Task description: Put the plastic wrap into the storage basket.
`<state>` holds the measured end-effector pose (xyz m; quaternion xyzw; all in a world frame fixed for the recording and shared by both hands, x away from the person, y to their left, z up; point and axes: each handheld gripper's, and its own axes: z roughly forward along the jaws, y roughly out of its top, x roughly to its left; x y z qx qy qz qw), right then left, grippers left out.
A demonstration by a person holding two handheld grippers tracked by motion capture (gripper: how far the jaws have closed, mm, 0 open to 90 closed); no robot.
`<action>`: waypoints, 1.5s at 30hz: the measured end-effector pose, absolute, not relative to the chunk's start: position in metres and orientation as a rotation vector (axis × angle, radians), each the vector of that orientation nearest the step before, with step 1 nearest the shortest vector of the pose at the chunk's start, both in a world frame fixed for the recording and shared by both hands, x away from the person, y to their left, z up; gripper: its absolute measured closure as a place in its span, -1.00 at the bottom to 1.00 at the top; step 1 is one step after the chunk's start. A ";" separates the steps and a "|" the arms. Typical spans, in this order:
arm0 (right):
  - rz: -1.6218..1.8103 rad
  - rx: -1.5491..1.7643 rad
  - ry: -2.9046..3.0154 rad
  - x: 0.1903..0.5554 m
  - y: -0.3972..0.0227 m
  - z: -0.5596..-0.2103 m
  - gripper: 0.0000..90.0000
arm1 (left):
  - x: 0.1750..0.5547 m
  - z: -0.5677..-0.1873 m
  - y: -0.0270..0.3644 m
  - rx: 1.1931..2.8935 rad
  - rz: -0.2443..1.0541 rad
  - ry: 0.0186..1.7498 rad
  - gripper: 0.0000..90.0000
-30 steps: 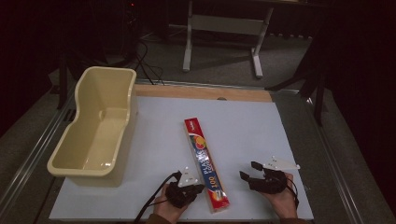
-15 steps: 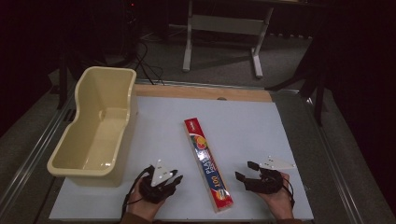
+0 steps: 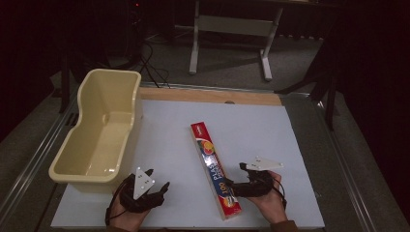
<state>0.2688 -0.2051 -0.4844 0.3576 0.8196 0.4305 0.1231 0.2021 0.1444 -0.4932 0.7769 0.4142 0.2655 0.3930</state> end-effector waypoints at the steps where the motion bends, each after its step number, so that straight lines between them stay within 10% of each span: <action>1: 1.244 1.043 2.403 0.269 -0.200 -0.484 -0.67 | 0.203 -0.495 0.147 1.967 0.671 1.062 -0.28; 24: 0.791 1.070 2.627 0.289 -0.139 -0.504 -0.59 | 0.208 -0.499 0.152 1.951 0.632 1.096 -0.25; 45: 0.586 1.180 2.613 0.300 -0.231 -0.492 -0.11 | 0.205 -0.498 0.152 1.932 0.583 1.090 -0.24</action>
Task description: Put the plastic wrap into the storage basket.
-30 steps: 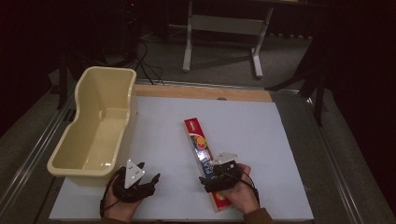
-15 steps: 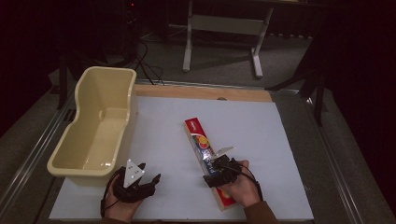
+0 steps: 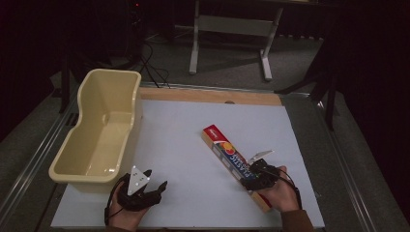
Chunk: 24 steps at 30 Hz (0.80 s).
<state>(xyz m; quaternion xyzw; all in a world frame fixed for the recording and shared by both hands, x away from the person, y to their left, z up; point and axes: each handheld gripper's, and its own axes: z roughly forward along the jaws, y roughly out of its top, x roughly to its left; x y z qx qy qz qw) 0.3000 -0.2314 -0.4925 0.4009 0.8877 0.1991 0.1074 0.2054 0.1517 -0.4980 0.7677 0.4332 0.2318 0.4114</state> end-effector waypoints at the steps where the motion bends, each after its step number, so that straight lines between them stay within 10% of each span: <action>1: 0.586 1.180 2.613 0.300 -0.231 -0.492 -0.11 | 0.205 -0.498 0.152 1.932 0.583 1.090 -0.24; 11: 0.503 1.293 2.554 0.282 -0.291 -0.490 -0.15 | 0.205 -0.492 0.155 1.935 0.622 1.071 -0.25; 17: 0.483 1.267 2.608 0.292 -0.278 -0.488 -0.58 | 0.206 -0.484 0.159 1.934 0.650 1.044 -0.25; 24: 0.489 1.259 2.619 0.321 -0.264 -0.482 -0.58 | 0.206 -0.489 0.154 1.951 0.640 0.991 -0.25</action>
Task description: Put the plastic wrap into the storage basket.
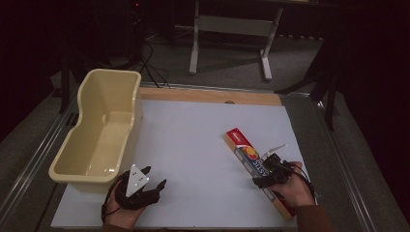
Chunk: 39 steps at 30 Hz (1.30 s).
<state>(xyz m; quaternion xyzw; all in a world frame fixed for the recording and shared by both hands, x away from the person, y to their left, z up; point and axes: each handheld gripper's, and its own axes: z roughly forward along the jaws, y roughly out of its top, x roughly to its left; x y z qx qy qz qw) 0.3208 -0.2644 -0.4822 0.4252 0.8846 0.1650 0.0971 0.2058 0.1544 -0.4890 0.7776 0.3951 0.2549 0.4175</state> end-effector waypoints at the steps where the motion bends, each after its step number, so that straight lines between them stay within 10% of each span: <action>1: 0.480 1.262 2.622 0.326 -0.263 -0.482 -0.57 | 0.206 -0.490 0.155 1.951 0.631 0.994 -0.25; 39: 0.272 1.697 2.794 0.382 -0.237 -0.483 -0.09 | 0.211 -0.495 0.160 1.896 0.598 0.987 -0.28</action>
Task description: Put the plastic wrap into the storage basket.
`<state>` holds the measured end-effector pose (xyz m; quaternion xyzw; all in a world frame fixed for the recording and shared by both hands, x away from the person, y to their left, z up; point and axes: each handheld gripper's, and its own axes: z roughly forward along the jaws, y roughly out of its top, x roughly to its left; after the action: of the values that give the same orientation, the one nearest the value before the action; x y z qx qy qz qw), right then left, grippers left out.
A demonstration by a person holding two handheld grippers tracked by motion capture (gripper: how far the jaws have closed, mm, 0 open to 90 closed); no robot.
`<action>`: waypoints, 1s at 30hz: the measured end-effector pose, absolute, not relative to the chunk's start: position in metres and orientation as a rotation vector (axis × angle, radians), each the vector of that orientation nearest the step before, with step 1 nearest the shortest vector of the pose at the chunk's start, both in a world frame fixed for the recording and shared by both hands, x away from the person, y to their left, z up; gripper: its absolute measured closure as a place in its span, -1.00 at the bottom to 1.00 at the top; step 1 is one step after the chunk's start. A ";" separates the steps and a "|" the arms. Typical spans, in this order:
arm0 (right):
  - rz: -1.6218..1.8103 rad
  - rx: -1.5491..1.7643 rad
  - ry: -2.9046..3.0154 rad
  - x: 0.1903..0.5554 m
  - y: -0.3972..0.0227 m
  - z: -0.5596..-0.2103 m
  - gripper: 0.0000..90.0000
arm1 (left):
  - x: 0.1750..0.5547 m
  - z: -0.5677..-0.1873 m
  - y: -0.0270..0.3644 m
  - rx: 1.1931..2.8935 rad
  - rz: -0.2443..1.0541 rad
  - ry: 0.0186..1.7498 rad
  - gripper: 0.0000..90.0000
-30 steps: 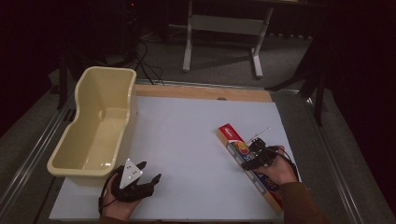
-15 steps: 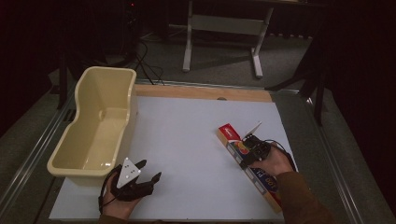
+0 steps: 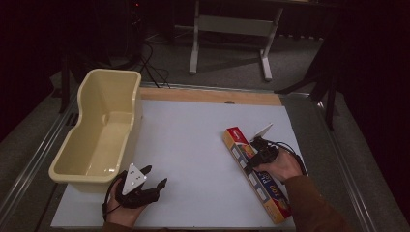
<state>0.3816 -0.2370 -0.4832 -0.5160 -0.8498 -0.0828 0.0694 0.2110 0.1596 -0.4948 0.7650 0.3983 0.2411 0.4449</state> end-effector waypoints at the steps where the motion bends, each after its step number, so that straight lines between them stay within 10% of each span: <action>1: -0.264 -1.559 -2.544 0.381 -0.236 -0.482 -0.09 | 0.211 -0.495 0.160 1.898 0.599 0.987 -0.27; 30: -0.929 -1.360 -2.201 0.364 -0.172 -0.417 -0.09 | 0.212 -0.497 0.159 1.907 0.626 0.990 -0.32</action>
<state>0.3639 -0.1717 -0.4174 -0.4851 -0.7854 -0.3315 0.1950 0.2123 0.1585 -0.4966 0.7667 0.3979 0.2517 0.4364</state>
